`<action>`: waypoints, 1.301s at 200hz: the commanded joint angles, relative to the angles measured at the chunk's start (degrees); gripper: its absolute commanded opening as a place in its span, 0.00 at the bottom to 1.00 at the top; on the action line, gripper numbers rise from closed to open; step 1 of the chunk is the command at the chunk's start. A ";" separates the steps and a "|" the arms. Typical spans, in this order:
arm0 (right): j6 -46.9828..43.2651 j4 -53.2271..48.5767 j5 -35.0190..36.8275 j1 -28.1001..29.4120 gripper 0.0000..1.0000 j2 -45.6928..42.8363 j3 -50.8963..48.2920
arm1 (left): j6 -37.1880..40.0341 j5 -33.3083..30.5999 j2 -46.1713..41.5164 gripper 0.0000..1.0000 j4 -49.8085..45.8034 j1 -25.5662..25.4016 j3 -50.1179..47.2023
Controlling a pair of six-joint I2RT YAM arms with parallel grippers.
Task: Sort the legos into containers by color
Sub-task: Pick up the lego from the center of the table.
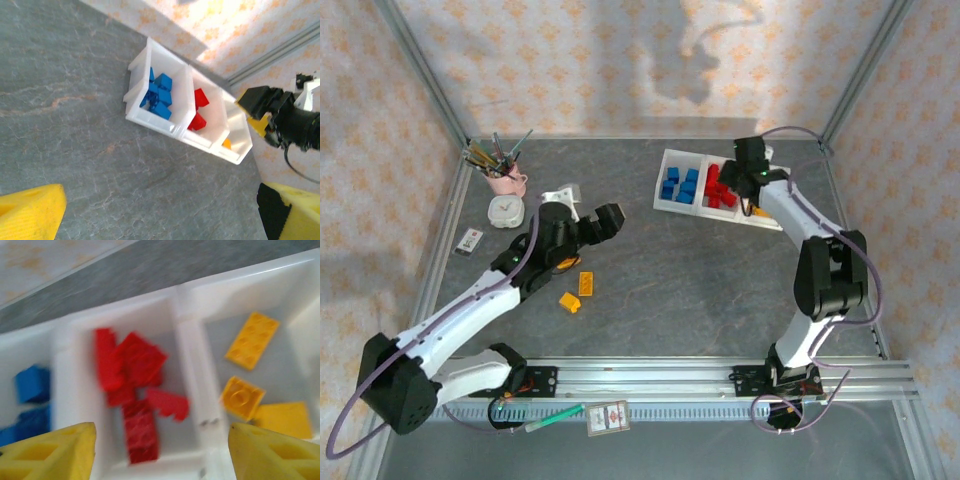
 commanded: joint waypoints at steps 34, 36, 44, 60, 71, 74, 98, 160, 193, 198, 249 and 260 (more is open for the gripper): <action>2.38 -2.13 -1.54 16.43 0.76 -4.23 -4.13 | -1.55 -6.94 -9.64 0.99 -8.71 1.00 -4.81; 2.49 -2.22 -1.37 17.13 0.76 -4.16 -4.11 | -1.63 -7.16 -9.96 0.99 -9.06 0.96 -4.89; 3.22 -2.21 -0.87 19.86 0.77 -3.93 -4.06 | -1.97 -7.85 -11.27 0.99 -10.59 0.96 -5.36; 4.36 -1.22 -1.43 24.81 0.78 -3.03 -4.15 | -2.74 -9.49 -14.08 0.99 -13.38 1.04 -6.45; 5.17 -0.64 -2.16 28.01 0.78 -1.81 -3.87 | -3.51 -10.71 -16.26 0.99 -15.29 1.04 -7.25; 5.35 -0.61 -2.43 28.82 0.79 -1.50 -3.61 | -3.70 -11.10 -16.85 0.99 -15.82 1.08 -7.39; 5.93 -0.49 -2.86 35.42 0.81 2.78 -1.35 | -5.53 -13.78 -21.13 0.99 -20.44 1.06 -8.58; 5.21 -0.29 -6.65 44.96 0.83 15.11 7.60 | -9.82 -18.71 -27.71 0.99 -30.59 1.21 -8.34; 9.12 -1.44 -6.73 47.16 0.81 19.80 11.52 | -10.76 -19.75 -28.82 0.99 -32.59 1.21 -8.30; 9.82 -1.92 -6.38 47.37 0.79 20.56 12.00 | -10.89 -19.87 -28.89 0.99 -32.77 1.21 -8.25; 11.24 -3.16 -4.94 49.55 0.70 25.65 15.55 | -11.31 -20.21 -29.06 0.99 -33.41 1.23 -8.17; 11.43 -4.30 -4.27 49.58 0.67 26.97 16.69 | -11.32 -20.21 -28.95 0.99 -33.44 1.25 -8.19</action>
